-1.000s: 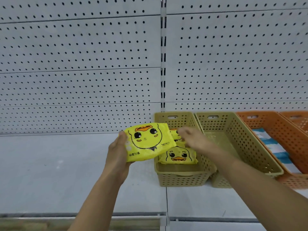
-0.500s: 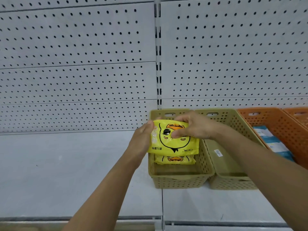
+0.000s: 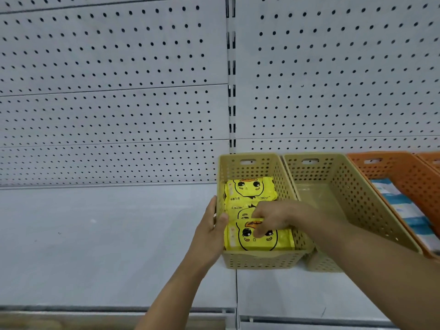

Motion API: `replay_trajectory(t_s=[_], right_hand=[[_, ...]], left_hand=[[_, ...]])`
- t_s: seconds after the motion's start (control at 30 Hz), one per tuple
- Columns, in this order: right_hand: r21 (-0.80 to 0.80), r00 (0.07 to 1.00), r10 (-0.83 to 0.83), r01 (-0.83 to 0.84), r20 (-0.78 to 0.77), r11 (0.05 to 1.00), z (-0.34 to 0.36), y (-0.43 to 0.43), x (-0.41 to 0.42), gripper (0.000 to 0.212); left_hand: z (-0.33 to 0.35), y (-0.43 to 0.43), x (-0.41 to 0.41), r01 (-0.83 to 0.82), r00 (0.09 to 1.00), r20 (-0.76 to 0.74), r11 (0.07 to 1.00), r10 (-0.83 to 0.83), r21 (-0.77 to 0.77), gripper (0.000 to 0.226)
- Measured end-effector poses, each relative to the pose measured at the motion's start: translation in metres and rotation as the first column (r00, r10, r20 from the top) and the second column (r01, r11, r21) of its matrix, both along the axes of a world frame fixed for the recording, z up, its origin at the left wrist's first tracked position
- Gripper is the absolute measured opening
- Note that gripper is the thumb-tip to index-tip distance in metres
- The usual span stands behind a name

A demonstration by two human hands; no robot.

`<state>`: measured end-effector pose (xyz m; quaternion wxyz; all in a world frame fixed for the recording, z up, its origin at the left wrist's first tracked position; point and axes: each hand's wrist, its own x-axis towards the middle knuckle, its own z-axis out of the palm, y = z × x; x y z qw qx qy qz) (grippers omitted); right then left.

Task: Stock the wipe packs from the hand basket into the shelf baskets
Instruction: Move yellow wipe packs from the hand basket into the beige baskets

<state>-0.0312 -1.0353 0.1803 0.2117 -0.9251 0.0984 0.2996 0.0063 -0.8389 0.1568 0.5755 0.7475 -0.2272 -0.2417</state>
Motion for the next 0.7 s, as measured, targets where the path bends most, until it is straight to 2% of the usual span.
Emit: replay_trajectory(t_s=[0.07,0.13,0.2,0.23,0.3,0.4,0.47,0.53,0.63,0.7], right_hand=[[-0.070,1.000,0.008,-0.007,0.005,0.998,-0.004,0.007,0.000,0.023],[-0.173,0.995,0.040,-0.025,0.088,0.985,-0.002,0.013,-0.001,0.027],[-0.258,0.977,0.093,-0.041,0.194,0.965,0.006,0.019,-0.008,0.048],[-0.220,0.977,0.071,-0.026,0.201,0.975,0.012,0.021,-0.014,0.055],[-0.081,0.994,0.022,-0.014,0.103,0.997,0.024,0.024,-0.028,0.053],[-0.073,0.991,0.010,-0.020,-0.135,0.997,0.029,0.031,-0.041,0.050],[-0.058,0.984,-0.075,0.067,-0.159,0.996,0.022,0.037,-0.042,0.046],[-0.064,0.984,-0.056,0.046,-0.168,0.997,0.017,0.040,-0.038,0.047],[-0.055,0.986,-0.078,0.071,-0.145,0.996,0.012,0.035,-0.034,0.057],[-0.033,0.978,-0.104,0.099,-0.181,0.995,0.011,0.035,-0.033,0.071]], left_hand=[[0.000,0.000,-0.001,-0.008,1.000,0.012,1.000,0.008,0.000,0.038],[-0.001,0.000,-0.001,-0.003,1.000,0.015,1.000,0.003,0.004,0.037],[-0.003,0.000,-0.001,-0.004,1.000,0.014,1.000,0.004,-0.005,0.036],[-0.003,0.000,0.000,-0.009,1.000,0.014,1.000,0.009,-0.012,0.035],[-0.001,0.000,-0.002,-0.010,1.000,0.012,1.000,0.010,-0.018,0.034],[0.002,0.001,-0.004,-0.016,1.000,0.009,1.000,0.016,-0.015,0.035],[0.001,0.000,-0.004,-0.018,1.000,0.013,1.000,0.018,-0.013,0.035],[0.000,0.000,-0.005,-0.021,1.000,0.001,1.000,0.021,-0.009,0.036],[0.001,0.000,-0.005,-0.021,1.000,0.000,1.000,0.021,-0.011,0.036],[0.001,0.000,-0.006,-0.023,1.000,0.003,1.000,0.023,-0.010,0.037]])
